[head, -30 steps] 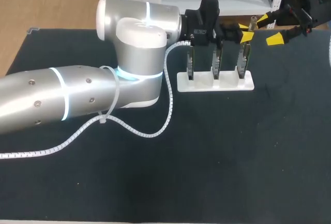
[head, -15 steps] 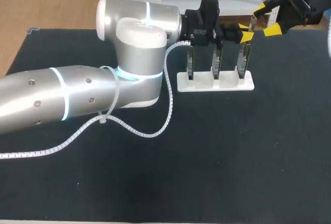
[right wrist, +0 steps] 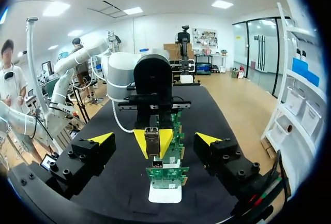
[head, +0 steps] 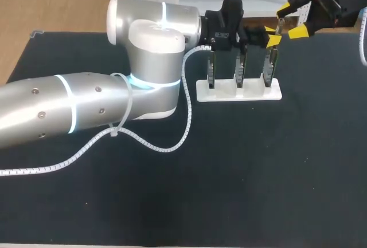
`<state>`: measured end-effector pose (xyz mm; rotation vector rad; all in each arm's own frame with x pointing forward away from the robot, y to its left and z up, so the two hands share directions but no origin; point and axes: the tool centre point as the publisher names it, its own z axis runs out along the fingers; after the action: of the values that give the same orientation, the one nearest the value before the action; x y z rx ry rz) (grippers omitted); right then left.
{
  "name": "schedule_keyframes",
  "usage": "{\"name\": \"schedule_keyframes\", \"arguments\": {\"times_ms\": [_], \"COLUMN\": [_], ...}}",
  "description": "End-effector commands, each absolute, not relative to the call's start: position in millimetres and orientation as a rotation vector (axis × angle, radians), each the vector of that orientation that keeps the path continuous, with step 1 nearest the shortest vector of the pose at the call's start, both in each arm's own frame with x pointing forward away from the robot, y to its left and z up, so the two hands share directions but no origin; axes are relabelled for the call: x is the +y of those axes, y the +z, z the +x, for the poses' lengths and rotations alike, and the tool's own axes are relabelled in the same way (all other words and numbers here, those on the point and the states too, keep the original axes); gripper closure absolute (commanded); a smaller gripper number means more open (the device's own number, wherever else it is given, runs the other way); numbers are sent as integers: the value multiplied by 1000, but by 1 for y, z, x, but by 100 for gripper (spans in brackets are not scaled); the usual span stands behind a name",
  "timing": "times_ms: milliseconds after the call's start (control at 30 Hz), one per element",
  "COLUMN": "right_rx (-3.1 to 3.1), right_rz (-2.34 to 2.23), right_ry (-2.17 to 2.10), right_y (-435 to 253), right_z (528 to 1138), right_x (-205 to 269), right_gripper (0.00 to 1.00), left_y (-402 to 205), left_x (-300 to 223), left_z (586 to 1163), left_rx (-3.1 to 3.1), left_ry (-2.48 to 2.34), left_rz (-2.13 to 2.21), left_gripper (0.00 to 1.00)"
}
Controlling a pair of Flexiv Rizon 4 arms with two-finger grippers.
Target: Pick up the optical module with the left hand, and insert it into the network port with the right hand.
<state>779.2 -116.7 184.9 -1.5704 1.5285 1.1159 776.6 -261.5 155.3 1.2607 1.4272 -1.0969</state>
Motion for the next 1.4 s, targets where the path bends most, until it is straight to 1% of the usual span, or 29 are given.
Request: {"name": "schedule_keyframes", "arguments": {"times_ms": [33,367,1400], "right_rx": [1529,1514,1597], "right_rz": [-1578,-1599,-1639], "right_ry": [1111,1091,1077], "right_y": [185,194,196], "right_z": [779,780,778], "right_x": [-114,-108,-105], "right_gripper": [0,0,0], "left_y": [155,155,155], "left_x": [-262,-262,-262], "left_z": [778,778,778], "left_rx": [1426,1426,1426], "left_ry": [-1098,-1098,-1098], "left_rz": [1263,1263,1263], "left_gripper": [100,100,100]}}
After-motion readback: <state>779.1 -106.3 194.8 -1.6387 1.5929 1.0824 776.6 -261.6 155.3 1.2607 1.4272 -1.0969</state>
